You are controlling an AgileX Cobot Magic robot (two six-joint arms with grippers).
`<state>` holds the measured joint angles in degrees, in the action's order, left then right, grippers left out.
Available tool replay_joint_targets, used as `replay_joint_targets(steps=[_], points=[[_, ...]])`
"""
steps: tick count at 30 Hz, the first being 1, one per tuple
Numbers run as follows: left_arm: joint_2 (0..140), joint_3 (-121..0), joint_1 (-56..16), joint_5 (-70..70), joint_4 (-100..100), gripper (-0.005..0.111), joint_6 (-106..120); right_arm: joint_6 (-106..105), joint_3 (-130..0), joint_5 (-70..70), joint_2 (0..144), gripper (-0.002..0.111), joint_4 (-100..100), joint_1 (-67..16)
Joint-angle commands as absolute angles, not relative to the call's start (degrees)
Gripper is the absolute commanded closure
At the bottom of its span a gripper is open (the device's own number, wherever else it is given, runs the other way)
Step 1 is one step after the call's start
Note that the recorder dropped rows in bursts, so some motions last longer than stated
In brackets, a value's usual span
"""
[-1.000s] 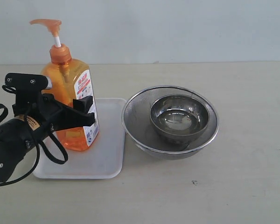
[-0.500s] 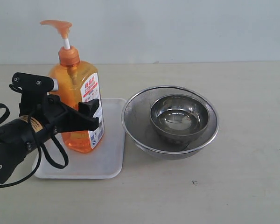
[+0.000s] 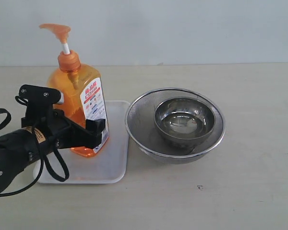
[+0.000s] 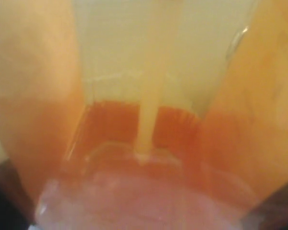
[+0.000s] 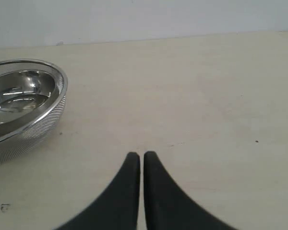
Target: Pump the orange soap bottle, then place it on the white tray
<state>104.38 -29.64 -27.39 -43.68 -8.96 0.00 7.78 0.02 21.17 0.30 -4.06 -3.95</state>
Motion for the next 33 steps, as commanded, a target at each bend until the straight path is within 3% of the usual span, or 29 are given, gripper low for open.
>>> replay_joint_targets(steps=[1,23,28,33], points=[[101.8,-29.4,-27.8,-39.9,-9.6,0.019,-0.4,7.6,0.0,20.4,0.0,0.108,-4.5,-3.9],[68.6,-29.4,-27.8,6.4,-7.9,0.022,3.7,7.6,0.0,20.4,0.0,0.108,-4.5,-3.9],[61.3,-29.2,-27.8,11.3,-4.7,0.041,4.1,7.6,0.0,20.4,0.0,0.108,-4.5,-3.9],[57.3,-29.2,-27.7,14.4,0.5,0.084,3.5,7.6,0.0,20.4,0.0,0.108,-4.5,-3.9]])
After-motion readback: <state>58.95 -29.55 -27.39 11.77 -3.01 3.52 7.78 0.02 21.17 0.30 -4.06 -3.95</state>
